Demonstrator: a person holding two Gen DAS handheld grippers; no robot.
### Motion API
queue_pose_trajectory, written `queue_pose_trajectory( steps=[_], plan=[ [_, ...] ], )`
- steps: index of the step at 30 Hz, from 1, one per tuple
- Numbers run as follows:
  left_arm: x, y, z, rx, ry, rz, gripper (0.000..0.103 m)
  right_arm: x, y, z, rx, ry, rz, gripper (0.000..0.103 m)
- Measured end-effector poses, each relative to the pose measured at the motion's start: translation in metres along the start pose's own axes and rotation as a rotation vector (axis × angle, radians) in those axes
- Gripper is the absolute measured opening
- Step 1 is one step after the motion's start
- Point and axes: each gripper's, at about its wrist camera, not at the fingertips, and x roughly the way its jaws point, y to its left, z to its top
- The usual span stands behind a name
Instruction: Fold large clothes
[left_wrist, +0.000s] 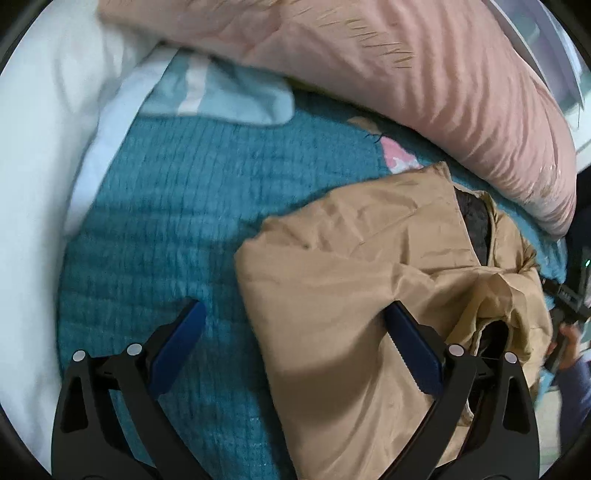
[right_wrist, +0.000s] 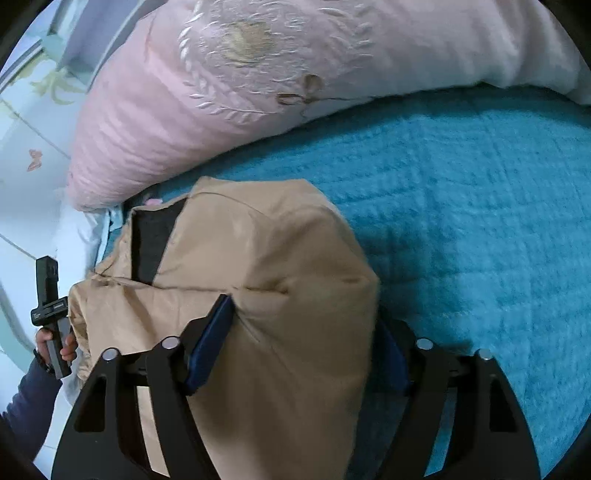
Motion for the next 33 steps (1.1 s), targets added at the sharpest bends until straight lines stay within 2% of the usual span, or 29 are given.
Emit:
queue_pose_trajectory(
  steps=[1, 4, 6, 7, 9, 12, 14, 20, 26, 33],
  plan=[
    [0.000, -0.007, 0.001, 0.030, -0.013, 0.019, 0.098, 0.001, 0.007, 0.002, -0.036, 0.007, -0.012, 0.043],
    [0.005, -0.024, 0.002, 0.078, -0.018, 0.020, 0.096, 0.004, 0.027, 0.004, -0.154, 0.020, -0.071, 0.029],
    [0.007, -0.026, 0.003, 0.082, -0.024, 0.016, 0.086, 0.005, 0.031, 0.005, -0.181, 0.030, -0.089, 0.028],
    [0.008, -0.026, 0.004, 0.076, -0.022, -0.012, 0.077, 0.006, 0.030, 0.005, -0.177, 0.036, -0.083, 0.028],
    [0.011, -0.030, 0.005, 0.064, -0.016, -0.014, 0.074, 0.007, 0.028, 0.007, -0.171, 0.038, -0.083, 0.029],
    [0.013, -0.039, 0.004, 0.094, -0.022, 0.004, 0.067, 0.011, 0.024, 0.009, -0.142, 0.052, -0.069, 0.034],
    [0.013, -0.044, 0.004, 0.120, -0.028, 0.027, 0.058, 0.013, 0.022, 0.011, -0.121, 0.050, -0.059, 0.035],
    [0.013, -0.067, -0.002, 0.225, -0.058, 0.096, 0.035, 0.010, 0.034, 0.008, -0.186, 0.026, -0.119, 0.022],
    [0.007, -0.085, -0.006, 0.289, -0.096, 0.142, 0.023, -0.005, 0.044, 0.002, -0.223, -0.023, -0.183, 0.016],
    [-0.016, -0.096, -0.005, 0.331, -0.180, 0.180, 0.018, -0.023, 0.056, 0.006, -0.269, -0.074, -0.253, 0.013]
  ],
)
